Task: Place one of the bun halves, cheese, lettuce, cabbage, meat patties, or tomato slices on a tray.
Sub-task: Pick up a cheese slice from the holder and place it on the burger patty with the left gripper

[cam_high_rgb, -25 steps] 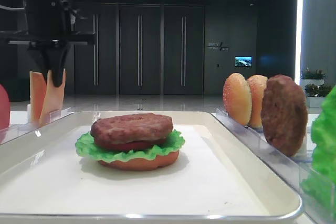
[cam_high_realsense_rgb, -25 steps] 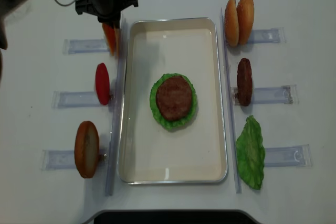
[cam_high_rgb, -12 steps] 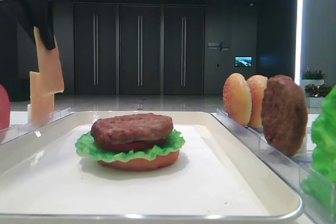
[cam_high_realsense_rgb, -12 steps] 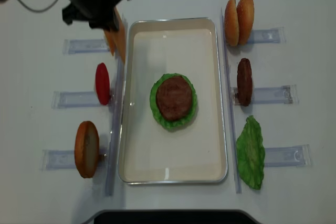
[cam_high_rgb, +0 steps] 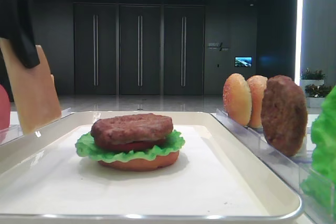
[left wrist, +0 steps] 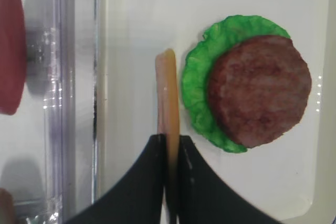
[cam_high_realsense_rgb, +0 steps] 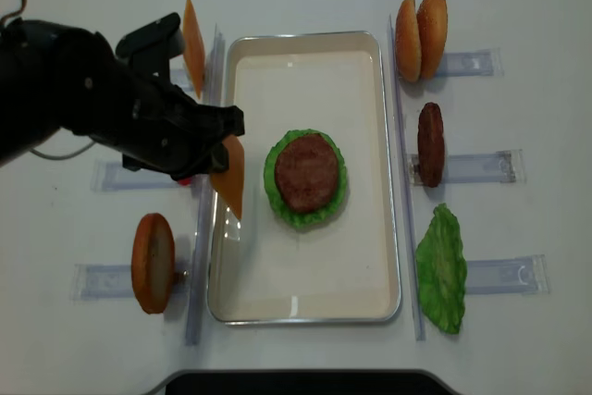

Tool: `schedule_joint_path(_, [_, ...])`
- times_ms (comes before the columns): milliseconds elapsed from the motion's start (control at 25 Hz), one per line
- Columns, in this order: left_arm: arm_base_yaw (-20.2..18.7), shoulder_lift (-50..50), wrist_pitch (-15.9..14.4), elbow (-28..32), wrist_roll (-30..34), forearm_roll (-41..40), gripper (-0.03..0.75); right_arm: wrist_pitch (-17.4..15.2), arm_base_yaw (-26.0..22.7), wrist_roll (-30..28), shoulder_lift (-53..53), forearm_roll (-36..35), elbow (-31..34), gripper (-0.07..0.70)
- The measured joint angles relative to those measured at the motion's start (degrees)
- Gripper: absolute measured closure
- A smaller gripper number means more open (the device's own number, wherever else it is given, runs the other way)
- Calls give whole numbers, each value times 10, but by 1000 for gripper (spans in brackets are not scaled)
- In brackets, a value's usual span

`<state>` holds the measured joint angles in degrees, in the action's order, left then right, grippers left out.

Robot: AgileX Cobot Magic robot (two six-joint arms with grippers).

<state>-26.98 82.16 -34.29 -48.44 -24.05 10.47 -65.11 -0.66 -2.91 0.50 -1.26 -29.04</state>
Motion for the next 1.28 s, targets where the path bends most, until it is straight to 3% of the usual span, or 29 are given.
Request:
schedule_joint_path(80, [-1,0,31,4,72,56,687,0,0,0,0,0,0,262])
schedule_joint_path(160, [-2,-1,57,4,185,184,687,0,0,0,0,0,0,262])
schedule_joint_path(360, [-2,-2,86,31,541,544,687,0,0,0,0,0,0,262])
schedule_joint_path(440, [6,0,86,58,661,676,687,0,0,0,0,0,0,262])
schedule_joint_path(520, [31,13,65,82,769,772,687,0,0,0,0,0,0,262])
schedule_joint_path(600, [59,37,34,101,834,826,687,0,0,0,0,0,0,262])
schedule_joint_path(760, [78,79,7,108,884,854,687,0,0,0,0,0,0,263])
schedule_joint_path(1000, [78,130,-87,107,936,866,687,0,0,0,0,0,0,263])
schedule_joint_path(1160, [78,132,-95,106,947,866,687,0,0,0,0,0,0,263])
schedule_joint_path(1280, [78,132,-77,106,949,866,687,0,0,0,0,0,0,263])
